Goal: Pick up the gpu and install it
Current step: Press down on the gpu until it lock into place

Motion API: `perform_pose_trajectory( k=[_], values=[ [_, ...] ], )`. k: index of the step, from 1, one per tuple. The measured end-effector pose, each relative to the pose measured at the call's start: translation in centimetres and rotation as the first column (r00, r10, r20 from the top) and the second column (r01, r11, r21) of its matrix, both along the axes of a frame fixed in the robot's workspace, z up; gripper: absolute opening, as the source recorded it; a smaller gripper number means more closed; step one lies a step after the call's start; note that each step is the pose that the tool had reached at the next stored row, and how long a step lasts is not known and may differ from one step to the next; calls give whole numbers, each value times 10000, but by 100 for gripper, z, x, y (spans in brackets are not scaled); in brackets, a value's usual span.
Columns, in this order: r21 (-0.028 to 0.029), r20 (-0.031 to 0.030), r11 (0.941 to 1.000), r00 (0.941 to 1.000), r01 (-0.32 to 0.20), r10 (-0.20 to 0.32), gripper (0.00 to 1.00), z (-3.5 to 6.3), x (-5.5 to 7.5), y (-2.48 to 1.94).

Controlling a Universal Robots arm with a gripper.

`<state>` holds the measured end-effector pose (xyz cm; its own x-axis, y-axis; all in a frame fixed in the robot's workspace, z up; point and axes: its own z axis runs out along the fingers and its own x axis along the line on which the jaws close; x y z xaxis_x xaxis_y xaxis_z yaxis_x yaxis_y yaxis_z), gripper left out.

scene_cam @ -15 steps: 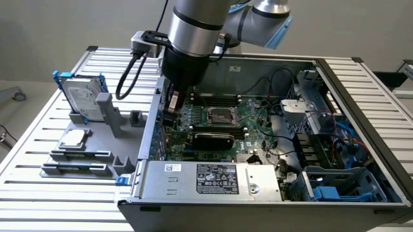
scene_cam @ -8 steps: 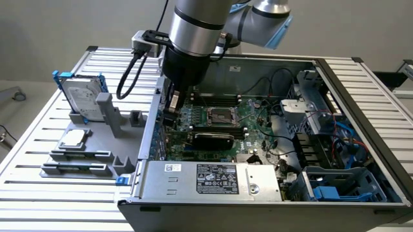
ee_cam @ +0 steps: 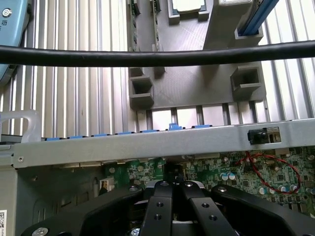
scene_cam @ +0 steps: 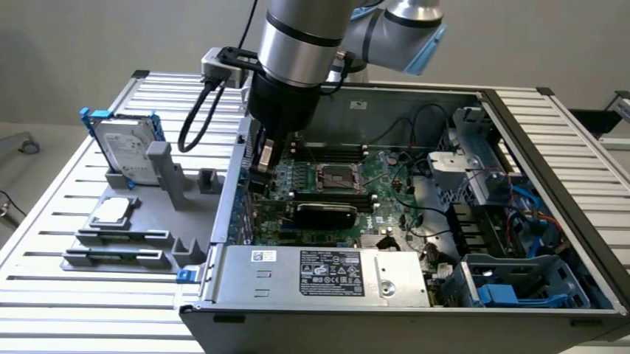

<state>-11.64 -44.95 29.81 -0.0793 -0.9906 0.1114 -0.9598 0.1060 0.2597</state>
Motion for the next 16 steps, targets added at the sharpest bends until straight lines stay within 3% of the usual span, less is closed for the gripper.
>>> perform_pose_trajectory(
  k=[9, 16],
  values=[
    [-1, -5, 10000, 10000, 1, -1, 11, -7, 0, 0],
    [-71, -45, 10000, 10000, -1, 0, 11, -8, 30, 0]
  ],
)
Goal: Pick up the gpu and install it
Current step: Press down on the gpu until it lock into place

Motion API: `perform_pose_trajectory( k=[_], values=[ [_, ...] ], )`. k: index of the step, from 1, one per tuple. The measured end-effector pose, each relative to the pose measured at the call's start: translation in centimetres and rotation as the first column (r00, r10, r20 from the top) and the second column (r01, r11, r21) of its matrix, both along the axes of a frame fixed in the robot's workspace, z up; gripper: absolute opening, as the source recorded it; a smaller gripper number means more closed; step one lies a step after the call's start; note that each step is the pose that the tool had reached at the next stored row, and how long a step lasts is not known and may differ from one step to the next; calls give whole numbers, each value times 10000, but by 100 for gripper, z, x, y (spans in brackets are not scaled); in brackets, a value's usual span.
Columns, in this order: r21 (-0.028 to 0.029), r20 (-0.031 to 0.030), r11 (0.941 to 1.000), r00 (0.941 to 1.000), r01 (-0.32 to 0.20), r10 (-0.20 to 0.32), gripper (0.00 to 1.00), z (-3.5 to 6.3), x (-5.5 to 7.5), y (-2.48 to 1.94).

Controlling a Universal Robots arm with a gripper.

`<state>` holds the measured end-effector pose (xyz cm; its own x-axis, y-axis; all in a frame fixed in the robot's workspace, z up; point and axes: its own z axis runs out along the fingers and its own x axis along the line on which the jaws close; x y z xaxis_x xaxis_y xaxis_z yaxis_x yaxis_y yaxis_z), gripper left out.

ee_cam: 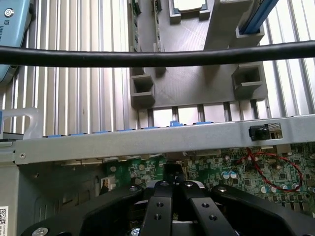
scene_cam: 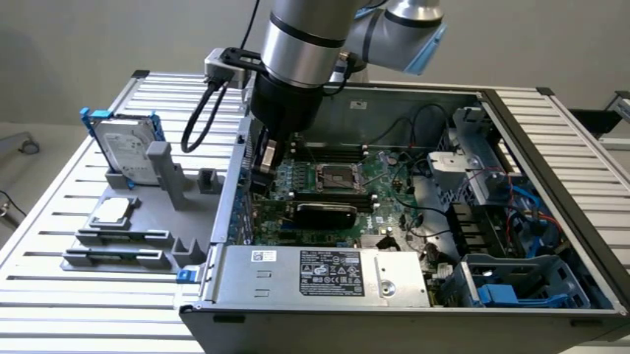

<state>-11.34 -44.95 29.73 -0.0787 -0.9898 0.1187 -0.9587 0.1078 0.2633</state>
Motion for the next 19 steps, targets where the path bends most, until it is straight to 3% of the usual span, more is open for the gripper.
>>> perform_pose_trajectory(
  k=[8, 19],
  values=[
    [-75, -6, 10000, 10000, 12, -12, 11, -27, 0, 0],
    [-90, -94, 9997, 9997, 221, -222, 11, -34, 0, 3]
  ],
)
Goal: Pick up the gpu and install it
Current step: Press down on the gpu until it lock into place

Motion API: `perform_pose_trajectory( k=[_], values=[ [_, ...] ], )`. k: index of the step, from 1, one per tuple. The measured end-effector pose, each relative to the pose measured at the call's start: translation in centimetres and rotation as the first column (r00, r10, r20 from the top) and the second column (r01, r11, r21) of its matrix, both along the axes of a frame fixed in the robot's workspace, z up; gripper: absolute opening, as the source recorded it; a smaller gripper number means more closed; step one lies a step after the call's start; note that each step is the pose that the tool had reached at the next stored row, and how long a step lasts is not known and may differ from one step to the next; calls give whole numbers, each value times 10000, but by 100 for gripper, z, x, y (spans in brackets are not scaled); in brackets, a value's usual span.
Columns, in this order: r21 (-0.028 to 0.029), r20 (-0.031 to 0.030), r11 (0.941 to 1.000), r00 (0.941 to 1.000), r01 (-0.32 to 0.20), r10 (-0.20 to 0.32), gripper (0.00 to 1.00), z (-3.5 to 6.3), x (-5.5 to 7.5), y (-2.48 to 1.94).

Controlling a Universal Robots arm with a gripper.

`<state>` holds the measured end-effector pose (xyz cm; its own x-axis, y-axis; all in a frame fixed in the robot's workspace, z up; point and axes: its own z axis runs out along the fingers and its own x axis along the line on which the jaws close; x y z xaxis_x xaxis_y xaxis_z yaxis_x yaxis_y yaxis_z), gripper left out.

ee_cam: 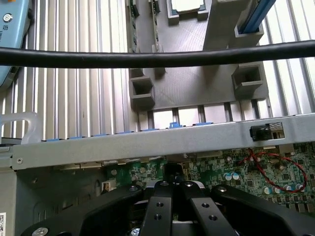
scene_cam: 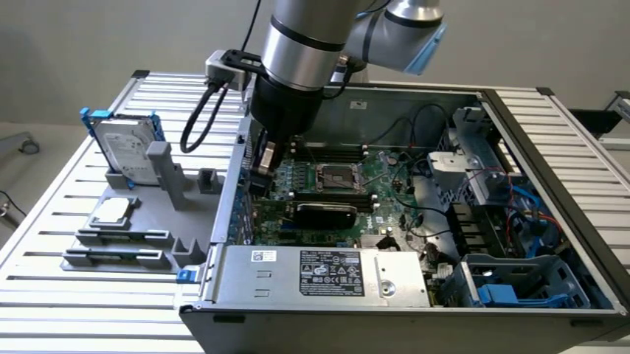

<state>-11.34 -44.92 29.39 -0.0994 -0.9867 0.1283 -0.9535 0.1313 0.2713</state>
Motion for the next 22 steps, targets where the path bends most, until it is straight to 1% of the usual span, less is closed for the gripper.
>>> perform_pose_trajectory(
  k=[6, 10, 14, 22],
  values=[
    [-10, -34, 10000, 9999, 98, -98, 11, -4, 0, 2],
    [-36, -51, 9999, 9999, 155, -155, 11, -7, 0, 2],
    [-39, -80, 9997, 9997, 243, -244, 11, -7, 1, 3],
    [-46, -104, 9987, 9987, 505, -506, 11, -8, 17, 10]
  ],
)
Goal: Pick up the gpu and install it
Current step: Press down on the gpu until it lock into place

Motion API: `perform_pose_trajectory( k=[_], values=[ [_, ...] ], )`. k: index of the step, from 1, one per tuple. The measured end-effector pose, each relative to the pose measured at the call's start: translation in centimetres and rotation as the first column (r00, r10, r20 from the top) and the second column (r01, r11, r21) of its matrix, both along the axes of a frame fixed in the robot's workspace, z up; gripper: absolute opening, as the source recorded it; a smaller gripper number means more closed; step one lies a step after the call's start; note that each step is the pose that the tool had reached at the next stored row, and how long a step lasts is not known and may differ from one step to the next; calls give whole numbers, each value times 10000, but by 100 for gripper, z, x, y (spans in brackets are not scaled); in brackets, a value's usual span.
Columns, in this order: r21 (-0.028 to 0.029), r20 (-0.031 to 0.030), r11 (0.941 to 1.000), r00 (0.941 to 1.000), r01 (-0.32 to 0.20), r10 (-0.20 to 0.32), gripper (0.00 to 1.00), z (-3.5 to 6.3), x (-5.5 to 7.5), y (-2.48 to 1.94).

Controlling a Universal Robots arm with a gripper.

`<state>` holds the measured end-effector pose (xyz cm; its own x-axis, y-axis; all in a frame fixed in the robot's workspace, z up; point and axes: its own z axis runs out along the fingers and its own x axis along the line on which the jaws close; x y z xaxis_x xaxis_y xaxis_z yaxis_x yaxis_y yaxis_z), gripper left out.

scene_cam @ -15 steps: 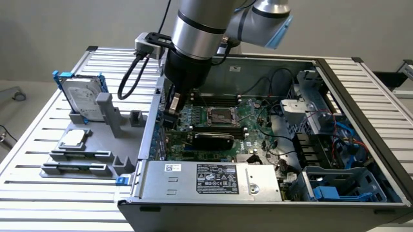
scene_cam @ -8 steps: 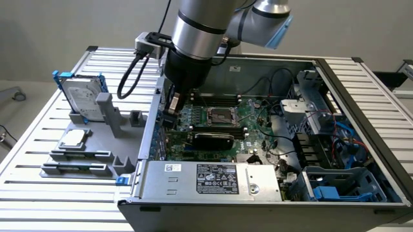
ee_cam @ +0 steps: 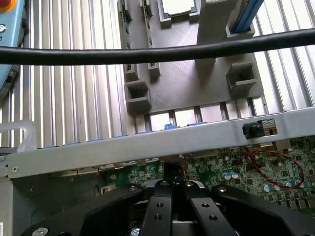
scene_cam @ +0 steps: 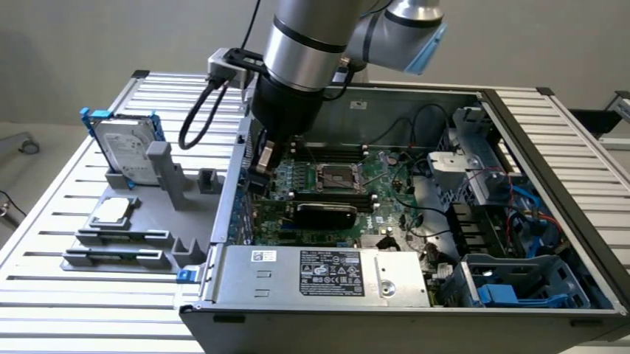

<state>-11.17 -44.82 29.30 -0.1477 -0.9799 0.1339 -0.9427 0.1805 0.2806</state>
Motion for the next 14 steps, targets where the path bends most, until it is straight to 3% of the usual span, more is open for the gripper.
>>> perform_pose_trajectory(
  k=[14],
  values=[
    [-16, -48, 9961, 9960, 887, -887, 11, 1, 4, 6]
  ],
)
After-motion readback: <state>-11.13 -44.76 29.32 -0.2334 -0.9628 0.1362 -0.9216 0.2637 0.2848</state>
